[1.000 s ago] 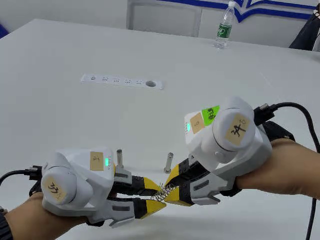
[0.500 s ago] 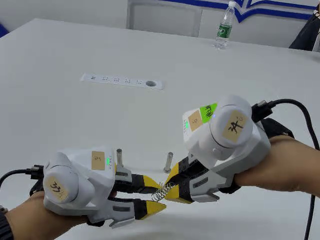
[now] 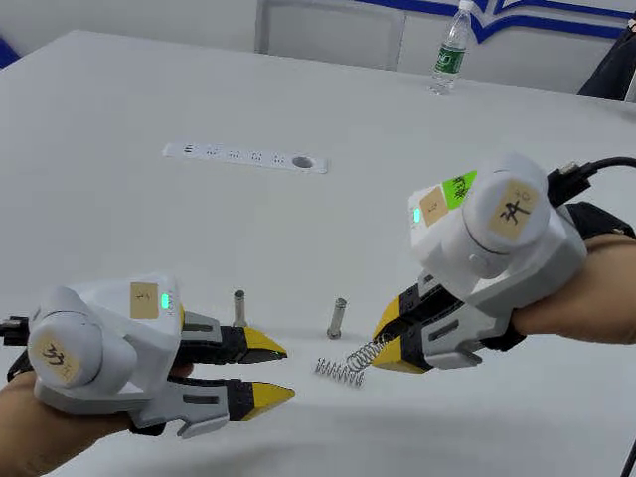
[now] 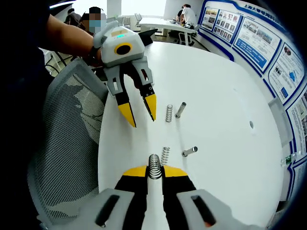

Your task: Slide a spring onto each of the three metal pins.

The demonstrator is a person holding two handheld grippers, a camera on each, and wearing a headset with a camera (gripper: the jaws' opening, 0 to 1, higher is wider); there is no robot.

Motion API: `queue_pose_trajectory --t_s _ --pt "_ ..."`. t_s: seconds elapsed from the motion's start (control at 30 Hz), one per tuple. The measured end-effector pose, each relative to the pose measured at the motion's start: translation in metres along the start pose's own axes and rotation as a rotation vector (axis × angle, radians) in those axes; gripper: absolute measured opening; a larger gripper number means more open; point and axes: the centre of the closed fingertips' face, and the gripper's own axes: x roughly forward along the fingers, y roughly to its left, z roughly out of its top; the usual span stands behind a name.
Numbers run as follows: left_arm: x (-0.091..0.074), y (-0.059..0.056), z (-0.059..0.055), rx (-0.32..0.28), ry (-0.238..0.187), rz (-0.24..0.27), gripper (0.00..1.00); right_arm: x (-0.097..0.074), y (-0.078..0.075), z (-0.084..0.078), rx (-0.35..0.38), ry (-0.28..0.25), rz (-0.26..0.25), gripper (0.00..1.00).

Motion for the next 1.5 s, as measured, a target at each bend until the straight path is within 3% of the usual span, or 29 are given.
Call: queue_pose_trajectory --t_s 0.27,0.53,0.83,1.03,1.5 --pt "-0.02 0.01 -0.012 -0.037 0.002 0.065 0.23 -0.022 -0.023 -0.024 0.021 0.078 -0.033 0.12" --pt "-0.032 0.017 -0.017 -0.063 -0.001 0.12 0.25 -0.036 -0.044 -0.041 0.03 0.149 -0.059 0.12" --pt "-0.04 0.02 -0.024 -0.087 0.009 0.155 0.3 -0.034 -0.064 -0.062 0.013 0.259 -0.077 0.12" --pt "-0.044 0.023 -0.028 -0.106 0.012 0.177 0.35 -0.031 -0.069 -0.068 0.004 0.298 -0.069 0.12" --pt "-0.048 0.029 -0.031 -0.154 0.015 0.214 0.61 -0.016 -0.076 -0.08 0.0 0.351 -0.044 0.12"
